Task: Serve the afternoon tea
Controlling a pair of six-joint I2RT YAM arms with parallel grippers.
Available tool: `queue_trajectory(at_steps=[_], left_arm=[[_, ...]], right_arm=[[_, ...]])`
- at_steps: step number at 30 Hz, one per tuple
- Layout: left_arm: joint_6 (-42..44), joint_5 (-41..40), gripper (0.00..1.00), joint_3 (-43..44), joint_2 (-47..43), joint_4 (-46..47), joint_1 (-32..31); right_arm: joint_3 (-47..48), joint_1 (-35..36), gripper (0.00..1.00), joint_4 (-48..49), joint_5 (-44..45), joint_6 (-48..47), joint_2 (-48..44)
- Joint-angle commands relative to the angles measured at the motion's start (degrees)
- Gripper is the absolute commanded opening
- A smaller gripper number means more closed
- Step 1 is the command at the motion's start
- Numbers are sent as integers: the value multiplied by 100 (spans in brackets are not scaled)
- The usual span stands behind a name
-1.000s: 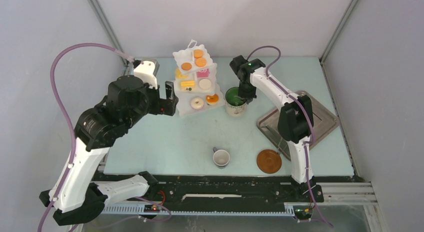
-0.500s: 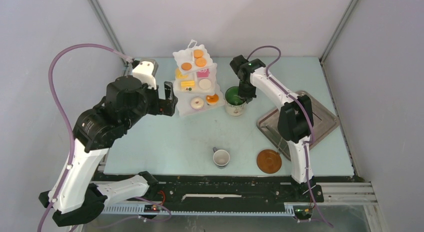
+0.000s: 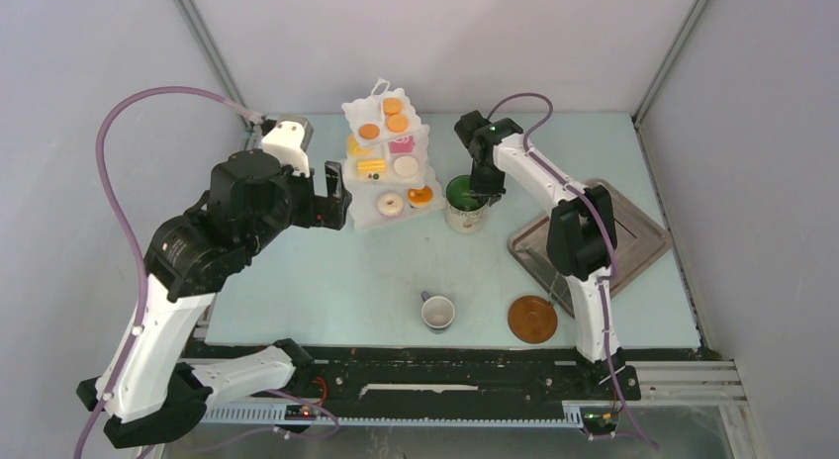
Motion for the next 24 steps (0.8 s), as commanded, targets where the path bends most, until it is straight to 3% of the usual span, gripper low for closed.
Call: queue_trajectory(at_steps=[1, 8, 15, 18, 24], left_arm=[[120, -60, 98, -92, -51, 161, 32], [100, -3, 98, -79, -1, 180, 27], [69, 94, 98, -53, 116, 241, 27], [56, 93, 98, -32, 158, 246, 29], [12, 170, 98, -18, 273, 290, 28]], right_arm=[[185, 4, 34, 302, 44, -166, -161], [328, -30, 49, 193, -148, -376, -467], [179, -13, 66, -249, 118, -959, -1798], [-824, 45, 69, -86, 377, -1281, -2817], [-3982, 320, 64, 605, 100, -1162, -4992]])
